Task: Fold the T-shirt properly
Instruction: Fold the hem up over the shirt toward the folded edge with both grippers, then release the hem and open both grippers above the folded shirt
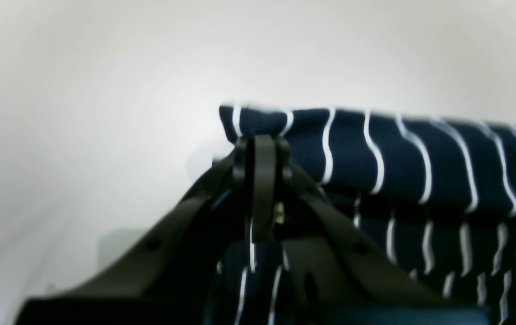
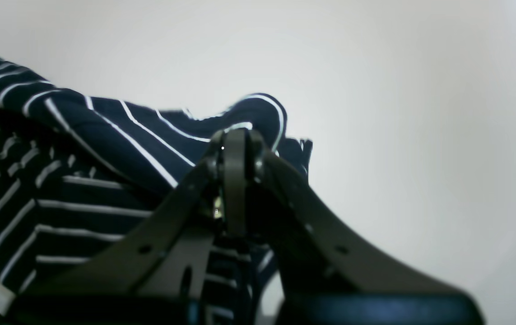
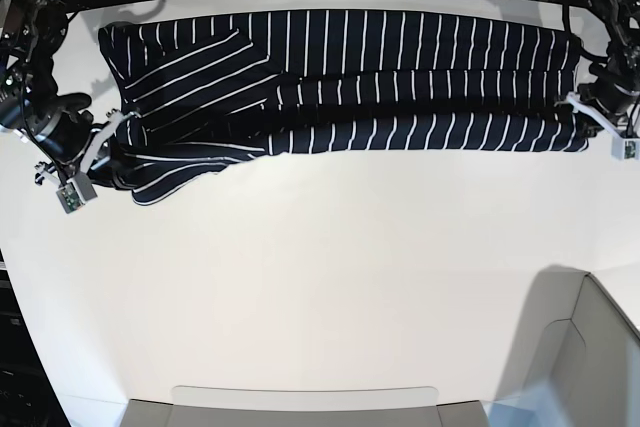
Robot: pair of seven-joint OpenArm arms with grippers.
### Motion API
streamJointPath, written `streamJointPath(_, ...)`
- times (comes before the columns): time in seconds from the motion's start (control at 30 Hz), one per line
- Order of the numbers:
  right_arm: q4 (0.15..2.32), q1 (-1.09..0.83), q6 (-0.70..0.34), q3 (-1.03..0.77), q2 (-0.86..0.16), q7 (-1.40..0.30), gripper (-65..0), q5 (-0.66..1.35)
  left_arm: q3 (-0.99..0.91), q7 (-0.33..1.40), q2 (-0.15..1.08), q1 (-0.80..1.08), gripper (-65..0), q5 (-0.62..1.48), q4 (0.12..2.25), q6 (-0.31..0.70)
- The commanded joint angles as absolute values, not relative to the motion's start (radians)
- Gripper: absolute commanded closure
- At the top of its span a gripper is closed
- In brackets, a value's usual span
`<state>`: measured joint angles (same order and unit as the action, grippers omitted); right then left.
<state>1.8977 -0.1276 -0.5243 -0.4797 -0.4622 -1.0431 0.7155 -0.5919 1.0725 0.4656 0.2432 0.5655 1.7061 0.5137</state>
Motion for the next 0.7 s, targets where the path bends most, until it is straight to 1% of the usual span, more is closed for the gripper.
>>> streamJointPath(0.0,1.934,-0.131,-0.526,-0.49,-0.483,-1.015,0.0,0.734,-0.602,1.047,0.487,0.246,0.0,0.572,1.722,0.512)
streamJointPath(0.3,2.017,-0.259,-0.526,-0.49,-0.483,-1.015,0.0,0.734,-0.602,1.047,0.487,0.318,0.0,0.572,1.722,0.512)
streamJointPath(0.47,2.057,-0.36,-0.526,-0.493,-0.484,-1.015,0.0,0.734,-0.604,1.038,0.487,0.36,0.0,0.573,1.722,0.512)
streamJointPath(0.67,2.058,-0.467,-0.526,-0.553,-0.483,-1.015,0.0,0.736,-0.604,1.036,0.484,0.389,0.0,0.57,1.722,0.512)
